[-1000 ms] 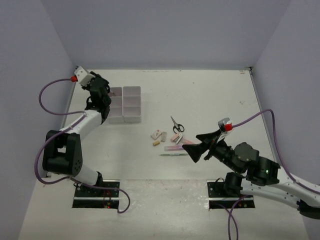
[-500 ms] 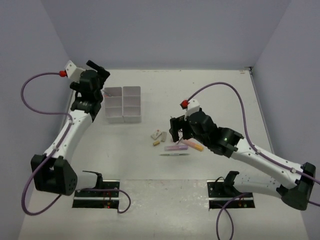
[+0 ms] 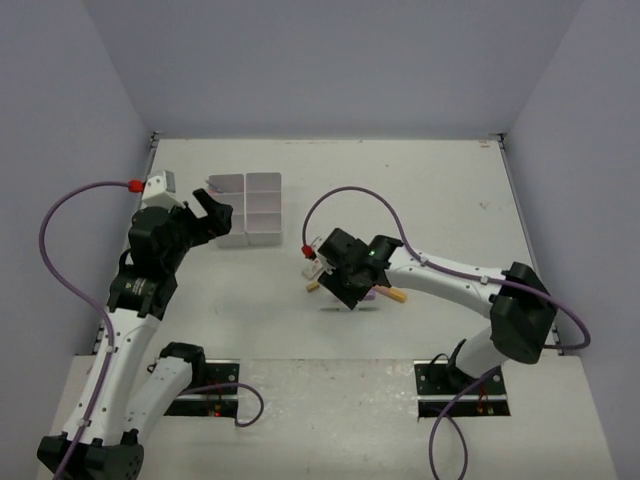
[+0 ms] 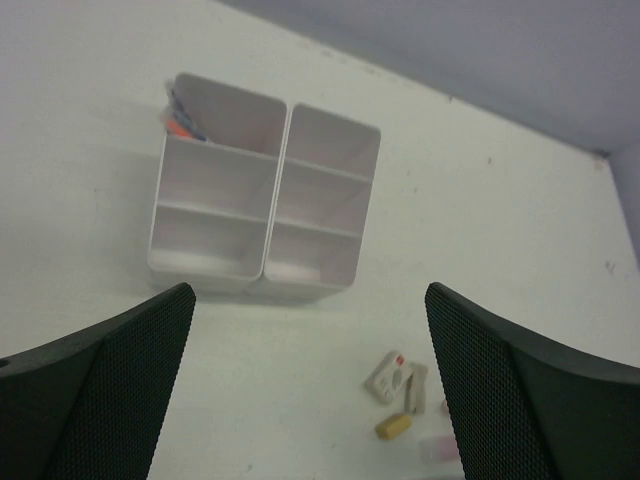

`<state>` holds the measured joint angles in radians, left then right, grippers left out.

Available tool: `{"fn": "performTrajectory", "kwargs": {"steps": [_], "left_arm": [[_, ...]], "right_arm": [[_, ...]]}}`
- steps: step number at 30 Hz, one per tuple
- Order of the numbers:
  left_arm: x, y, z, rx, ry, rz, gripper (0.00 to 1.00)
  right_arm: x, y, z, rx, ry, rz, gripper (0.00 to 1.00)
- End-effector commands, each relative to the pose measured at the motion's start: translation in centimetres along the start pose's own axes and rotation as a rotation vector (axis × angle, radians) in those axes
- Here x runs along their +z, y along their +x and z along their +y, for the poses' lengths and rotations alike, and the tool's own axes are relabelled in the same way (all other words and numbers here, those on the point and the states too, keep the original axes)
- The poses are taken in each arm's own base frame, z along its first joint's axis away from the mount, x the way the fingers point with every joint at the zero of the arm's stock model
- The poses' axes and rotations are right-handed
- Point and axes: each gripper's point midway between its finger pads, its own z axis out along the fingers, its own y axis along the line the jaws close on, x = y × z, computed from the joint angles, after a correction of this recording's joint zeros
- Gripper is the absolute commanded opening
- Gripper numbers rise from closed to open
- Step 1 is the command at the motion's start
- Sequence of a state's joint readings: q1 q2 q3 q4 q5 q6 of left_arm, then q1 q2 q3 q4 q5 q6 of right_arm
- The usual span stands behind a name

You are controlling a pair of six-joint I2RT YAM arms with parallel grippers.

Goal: Sort the stationery into containers
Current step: Pick up the pen from the center of the board.

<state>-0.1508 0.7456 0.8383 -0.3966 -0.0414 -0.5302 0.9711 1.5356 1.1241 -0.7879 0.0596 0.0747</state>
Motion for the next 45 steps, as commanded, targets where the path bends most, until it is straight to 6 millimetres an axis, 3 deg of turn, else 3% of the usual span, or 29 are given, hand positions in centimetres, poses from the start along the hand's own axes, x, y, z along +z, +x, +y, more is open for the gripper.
{"fn": "performTrajectory", "kwargs": {"steps": [1, 7, 10, 18, 22, 28, 32, 33, 36, 41, 42, 45], "left_arm": [[-2.0, 1.5, -0.2, 0.155, 0.058, 0.099, 1.00], [-1.4, 2.8, 2.8, 0.159, -0.054, 0.056, 1.00], [-1.9, 1.4, 3.4, 0.159, -0.098, 0.003, 1.00], [-1.8, 2.0, 2.7, 0.160, -0.053, 0.018, 1.00], [-1.5, 2.3, 2.8, 0.160, -0.055, 0.035, 1.00], [-1.4, 2.5, 2.6, 0.159, -0.042, 0.041, 1.00], [-1.3, 2.6, 2.5, 0.160, -0.037, 0.048, 1.00], [-1.3, 2.6, 2.5, 0.160, -0.036, 0.048, 1.00], [-1.3, 2.6, 2.3, 0.160, -0.028, 0.048, 1.00], [-1.5, 2.8, 1.2, 0.166, 0.037, 0.062, 1.00], [-1.7, 2.9, 0.5, 0.171, 0.079, 0.067, 1.00], [-4.4, 3.6, -6.4, 0.171, 0.504, 0.067, 1.00]], "right_arm": [[1.3, 1.0, 1.1, -0.099, -0.019, 0.120, 0.43], [3.5, 0.9, 0.8, -0.113, 0.013, 0.149, 0.46], [4.1, 0.8, 0.6, -0.115, 0.023, 0.145, 0.47], [5.9, 0.3, 0.5, -0.192, 0.018, 0.152, 0.45], [7.2, 1.0, 0.7, -0.193, 0.009, 0.199, 0.33], [8.3, 1.6, 2.5, -0.209, -0.038, 0.215, 0.24], [8.3, 2.3, 4.2, -0.237, -0.049, 0.254, 0.06], [8.1, 2.5, 4.7, -0.245, -0.055, 0.256, 0.00], [6.9, 2.5, 6.0, -0.271, -0.055, 0.240, 0.00], [2.1, 1.0, 6.9, -0.223, -0.080, 0.118, 0.00], [1.3, 0.8, 6.8, -0.217, -0.082, 0.097, 0.00], [-2.4, -0.5, 6.7, -0.208, -0.107, -0.049, 0.00]]}}
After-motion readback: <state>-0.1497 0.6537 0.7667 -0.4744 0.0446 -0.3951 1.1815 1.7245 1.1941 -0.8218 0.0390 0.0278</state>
